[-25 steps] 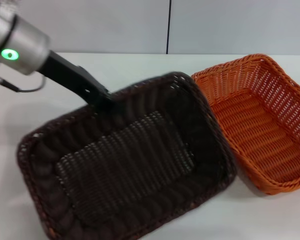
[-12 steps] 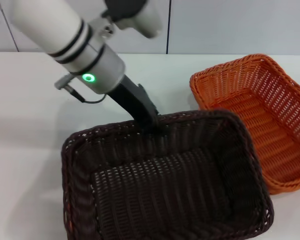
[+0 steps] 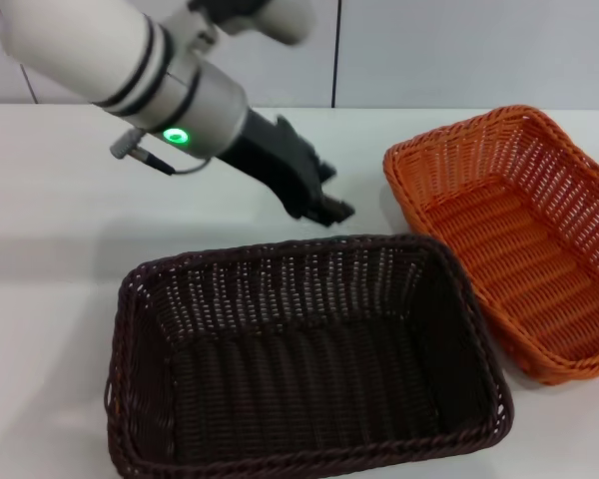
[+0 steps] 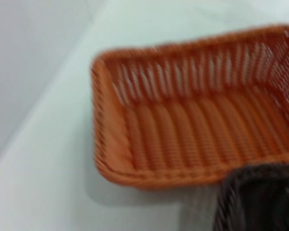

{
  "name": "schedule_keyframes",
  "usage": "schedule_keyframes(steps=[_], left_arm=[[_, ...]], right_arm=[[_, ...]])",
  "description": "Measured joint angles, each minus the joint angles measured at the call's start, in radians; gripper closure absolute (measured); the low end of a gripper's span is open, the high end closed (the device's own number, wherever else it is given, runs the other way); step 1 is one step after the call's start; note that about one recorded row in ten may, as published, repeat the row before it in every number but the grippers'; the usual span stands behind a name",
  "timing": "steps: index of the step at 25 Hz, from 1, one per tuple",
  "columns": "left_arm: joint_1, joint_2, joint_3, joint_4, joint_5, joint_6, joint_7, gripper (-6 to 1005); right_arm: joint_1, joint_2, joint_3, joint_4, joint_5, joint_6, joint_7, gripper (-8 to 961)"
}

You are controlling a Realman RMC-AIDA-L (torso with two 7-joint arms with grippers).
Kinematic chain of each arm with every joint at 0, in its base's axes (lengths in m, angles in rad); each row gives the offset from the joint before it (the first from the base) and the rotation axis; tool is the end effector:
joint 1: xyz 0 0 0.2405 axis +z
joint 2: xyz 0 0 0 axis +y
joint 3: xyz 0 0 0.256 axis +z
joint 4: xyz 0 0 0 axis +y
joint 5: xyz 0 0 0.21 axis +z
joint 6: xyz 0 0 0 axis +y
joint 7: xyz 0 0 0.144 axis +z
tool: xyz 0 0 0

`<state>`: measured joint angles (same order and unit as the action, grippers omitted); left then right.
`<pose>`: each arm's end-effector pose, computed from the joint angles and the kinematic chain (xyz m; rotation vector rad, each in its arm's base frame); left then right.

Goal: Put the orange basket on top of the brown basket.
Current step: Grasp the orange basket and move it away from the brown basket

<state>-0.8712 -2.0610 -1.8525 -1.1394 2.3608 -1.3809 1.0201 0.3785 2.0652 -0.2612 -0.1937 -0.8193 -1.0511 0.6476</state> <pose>-0.0906 0.4094 -0.0115 -2.8325 -0.2415 0.1611 0.4245 0.3021 0.0923 -1.0274 0.8865 0.7992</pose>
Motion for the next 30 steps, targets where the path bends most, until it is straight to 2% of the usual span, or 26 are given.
schedule_keyframes(steps=[2, 3, 4, 7, 8, 12, 15, 18, 19, 20, 22, 25, 28, 29, 30], left_arm=[[0.021, 0.001, -0.003, -0.034, -0.019, 0.019, 0.002, 583], [0.081, 0.001, -0.011, -0.096, -0.056, 0.06, 0.011, 558], [0.106, 0.002, -0.015, -0.119, -0.08, 0.07, 0.022, 533], [0.134, 0.002, -0.022, -0.142, -0.121, 0.08, 0.043, 459], [0.154, 0.003, -0.034, -0.15, -0.154, 0.084, 0.063, 434], [0.158, 0.003, -0.05, -0.124, -0.162, 0.086, 0.072, 166], [0.157, 0.002, -0.05, -0.111, -0.168, 0.088, 0.084, 167], [0.156, 0.001, -0.05, -0.09, -0.195, 0.108, 0.099, 167], [0.158, 0.001, -0.051, -0.083, -0.207, 0.119, 0.106, 167], [0.164, 0.001, -0.051, -0.078, -0.225, 0.136, 0.115, 167], [0.187, 0.002, -0.054, -0.073, -0.279, 0.183, 0.144, 167], [0.213, 0.002, -0.067, -0.072, -0.34, 0.221, 0.184, 167], [0.298, 0.0, -0.098, -0.059, -0.543, 0.322, 0.306, 167], [0.31, 0.0, -0.099, -0.056, -0.576, 0.335, 0.327, 167], [0.332, 0.0, -0.1, -0.049, -0.632, 0.355, 0.362, 167]], right_arm=[[-0.011, 0.001, -0.006, -0.002, -0.005, -0.016, 0.013, 226], [-0.018, 0.001, -0.014, -0.004, -0.014, -0.028, 0.027, 226], [-0.028, 0.001, -0.022, -0.008, -0.028, -0.043, 0.054, 227], [-0.08, 0.001, -0.049, -0.057, -0.106, -0.097, 0.207, 227], [-0.103, 0.0, -0.058, -0.094, -0.147, -0.118, 0.278, 227], [-0.193, -0.004, -0.075, -0.278, -0.32, -0.219, 0.612, 227], [-0.245, -0.026, -0.07, -0.465, -0.476, -0.304, 0.946, 227], [-0.252, -0.07, -0.065, -0.625, -0.644, -0.356, 1.253, 227], [-0.234, -0.108, -0.058, -0.704, -0.771, -0.392, 1.427, 227], [-0.234, -0.108, -0.058, -0.704, -0.771, -0.392, 1.427, 228], [-0.184, -0.152, -0.04, -0.76, -0.944, -0.442, 1.561, 228], [-0.088, -0.208, -0.009, -0.784, -1.196, -0.518, 1.654, 228], [0.018, -0.26, -0.004, -0.739, -1.395, -0.573, 1.671, 228], [0.075, -0.292, -0.009, -0.693, -1.501, -0.618, 1.671, 228], [0.075, -0.292, -0.009, -0.693, -1.501, -0.618, 1.671, 228]])
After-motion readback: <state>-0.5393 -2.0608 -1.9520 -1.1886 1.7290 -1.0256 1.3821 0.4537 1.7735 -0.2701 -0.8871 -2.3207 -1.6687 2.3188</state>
